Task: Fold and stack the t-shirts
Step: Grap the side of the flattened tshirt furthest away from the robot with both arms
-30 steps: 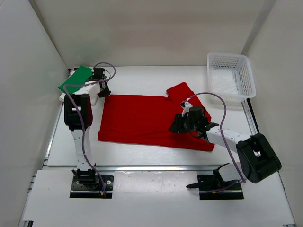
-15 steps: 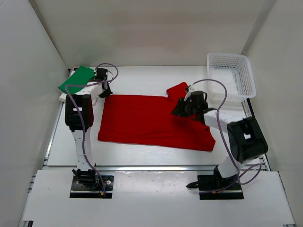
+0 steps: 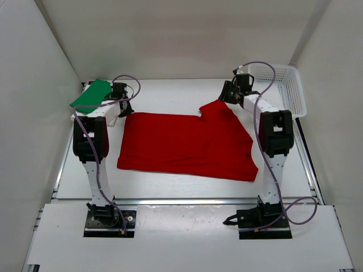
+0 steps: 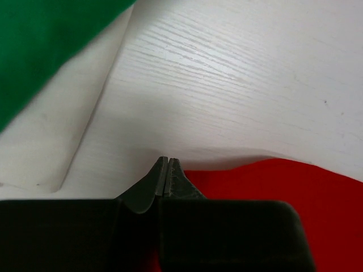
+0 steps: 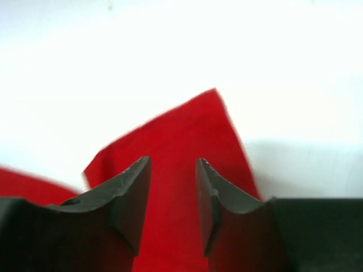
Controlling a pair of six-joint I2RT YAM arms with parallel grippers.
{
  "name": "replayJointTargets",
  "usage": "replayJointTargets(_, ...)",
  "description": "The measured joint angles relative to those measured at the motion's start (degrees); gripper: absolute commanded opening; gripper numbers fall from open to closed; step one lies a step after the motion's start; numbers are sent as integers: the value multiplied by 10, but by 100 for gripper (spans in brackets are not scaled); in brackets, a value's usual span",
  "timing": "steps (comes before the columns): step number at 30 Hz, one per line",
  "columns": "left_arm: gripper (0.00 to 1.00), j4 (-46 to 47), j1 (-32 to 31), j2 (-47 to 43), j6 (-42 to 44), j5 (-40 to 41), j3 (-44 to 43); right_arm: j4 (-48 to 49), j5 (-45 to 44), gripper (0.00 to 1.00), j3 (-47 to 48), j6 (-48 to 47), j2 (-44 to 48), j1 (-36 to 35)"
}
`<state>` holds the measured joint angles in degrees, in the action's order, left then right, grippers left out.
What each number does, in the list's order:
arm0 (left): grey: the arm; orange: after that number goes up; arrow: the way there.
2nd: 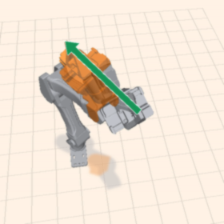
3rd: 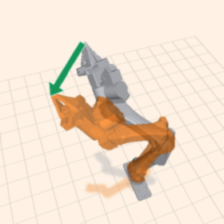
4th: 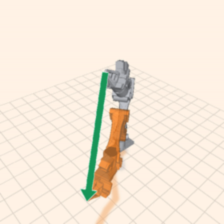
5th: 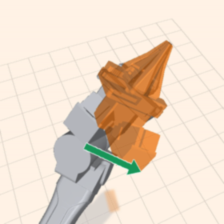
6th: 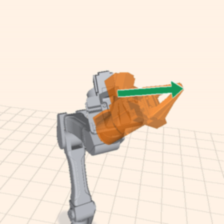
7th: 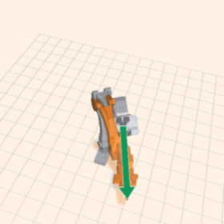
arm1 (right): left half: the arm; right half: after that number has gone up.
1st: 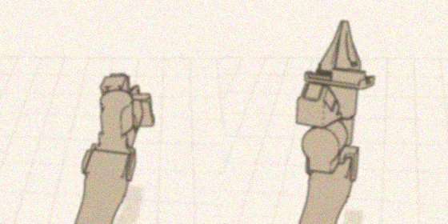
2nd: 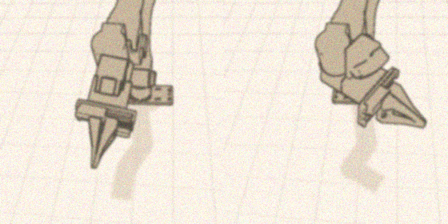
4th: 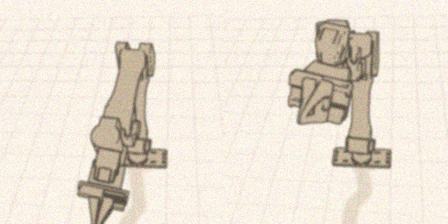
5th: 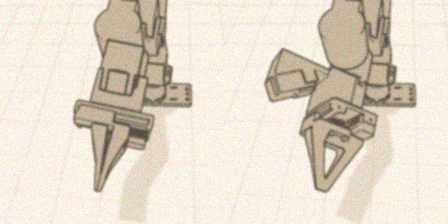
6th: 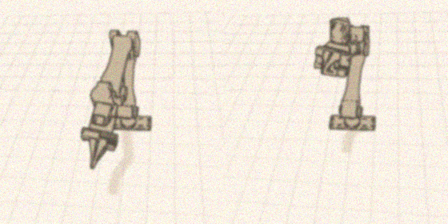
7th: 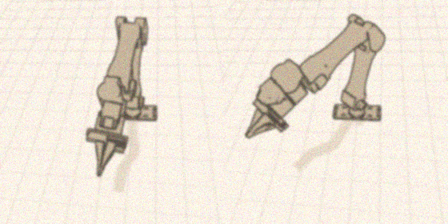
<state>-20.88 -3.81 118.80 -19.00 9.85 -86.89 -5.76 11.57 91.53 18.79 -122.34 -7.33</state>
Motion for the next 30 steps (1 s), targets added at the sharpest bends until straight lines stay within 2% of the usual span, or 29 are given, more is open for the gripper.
replayJointTargets(1,0,0,0,0,0,-2,4,-23,-6,40,47,-10,-30,-1)
replayJointTargets(4,0,2,0,0,-1,-3,14,-99,-30,40,186,-36,-115,-4)
replayJointTargets(9,0,8,-2,-4,-1,-9,29,-253,-58,42,499,-68,-294,-5)
replayJointTargets(10,0,8,-2,-5,-1,-12,30,-260,-59,42,528,-71,-313,-5)
replayJointTargets(14,0,14,-2,-8,-2,-17,30,-313,-65,42,520,-81,-319,-6)
replayJointTargets(18,0,17,-2,-11,-1,-17,30,-349,-76,31,541,-89,-323,-12)
replayJointTargets(21,0,17,-2,-12,-1,-17,30,-365,-79,9,545,-95,-323,-17)
replayJointTargets(23,0,19,-2,-12,-2,-17,30,-375,-80,0,550,-96,-323,-22)
replayJointTargets(30,0,27,-4,-23,-6,-17,45,-400,-98,0,577,-96,-316,-35)
